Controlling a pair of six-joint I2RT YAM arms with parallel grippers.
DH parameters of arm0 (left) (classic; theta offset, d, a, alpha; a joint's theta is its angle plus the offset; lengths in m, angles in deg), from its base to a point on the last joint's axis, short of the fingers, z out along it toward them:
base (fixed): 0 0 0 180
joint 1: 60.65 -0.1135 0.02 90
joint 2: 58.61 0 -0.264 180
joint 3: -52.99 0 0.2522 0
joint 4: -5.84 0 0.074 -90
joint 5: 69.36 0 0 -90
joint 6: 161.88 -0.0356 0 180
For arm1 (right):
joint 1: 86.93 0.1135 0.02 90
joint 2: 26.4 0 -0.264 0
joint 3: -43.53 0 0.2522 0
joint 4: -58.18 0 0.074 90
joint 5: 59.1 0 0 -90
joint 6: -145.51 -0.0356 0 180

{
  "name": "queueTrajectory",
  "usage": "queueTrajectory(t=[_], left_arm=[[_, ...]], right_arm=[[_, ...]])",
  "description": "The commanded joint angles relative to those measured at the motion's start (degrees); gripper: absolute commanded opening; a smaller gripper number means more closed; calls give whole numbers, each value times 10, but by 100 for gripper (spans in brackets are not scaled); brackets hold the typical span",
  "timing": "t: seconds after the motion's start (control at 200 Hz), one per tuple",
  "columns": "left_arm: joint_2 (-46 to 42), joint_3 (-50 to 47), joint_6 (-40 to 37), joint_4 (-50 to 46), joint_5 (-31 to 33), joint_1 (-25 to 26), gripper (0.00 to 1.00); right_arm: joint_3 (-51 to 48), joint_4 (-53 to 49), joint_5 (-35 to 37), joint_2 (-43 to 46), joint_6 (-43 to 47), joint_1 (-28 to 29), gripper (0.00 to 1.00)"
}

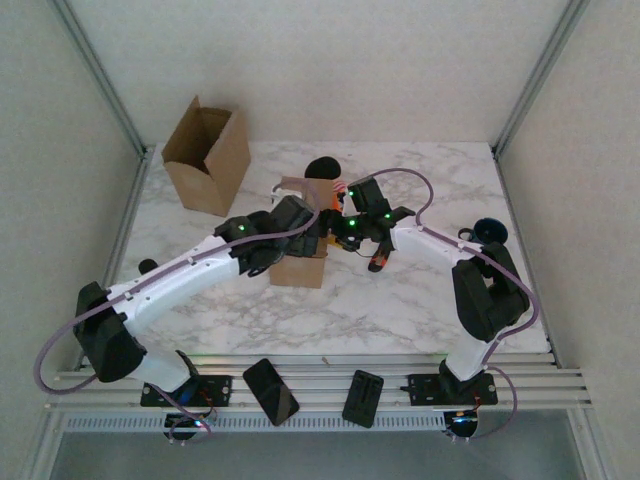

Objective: Unpack the express box

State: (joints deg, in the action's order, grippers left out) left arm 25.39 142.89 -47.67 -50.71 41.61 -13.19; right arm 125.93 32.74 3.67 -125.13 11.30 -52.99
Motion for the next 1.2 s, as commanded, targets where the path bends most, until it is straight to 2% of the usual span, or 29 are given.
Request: queueTrajectory(t=[0.0,0.195,0.481,0.701,0.871,0.986,1.066,1.132,1.197], left_arm=[[1,-8,18,-54,44,13,100],[17,-34,36,-51,81,17,100],[41,-69,43,2,114,13,100],[51,-72,59,-14,173,8,97],[67,-81,57,-25,213,3,87],[81,-83,51,-23,231,3,77],[85,-82,43,-12,235,2,67],[89,-80,37,-3,236,2,51],[92,-76,33,0,240,2,40]], right_arm=[[17,-5,-13,-10,-4,7,74],[22,-7,-16,-13,-3,7,74],[18,-9,-17,-8,-1,8,73],[16,-12,-17,-8,2,7,73],[11,-10,-16,-8,2,7,73],[9,-8,-16,-10,2,7,73],[7,-8,-16,-11,2,7,73],[7,-8,-18,-12,2,7,73],[8,-8,-17,-13,3,8,73]])
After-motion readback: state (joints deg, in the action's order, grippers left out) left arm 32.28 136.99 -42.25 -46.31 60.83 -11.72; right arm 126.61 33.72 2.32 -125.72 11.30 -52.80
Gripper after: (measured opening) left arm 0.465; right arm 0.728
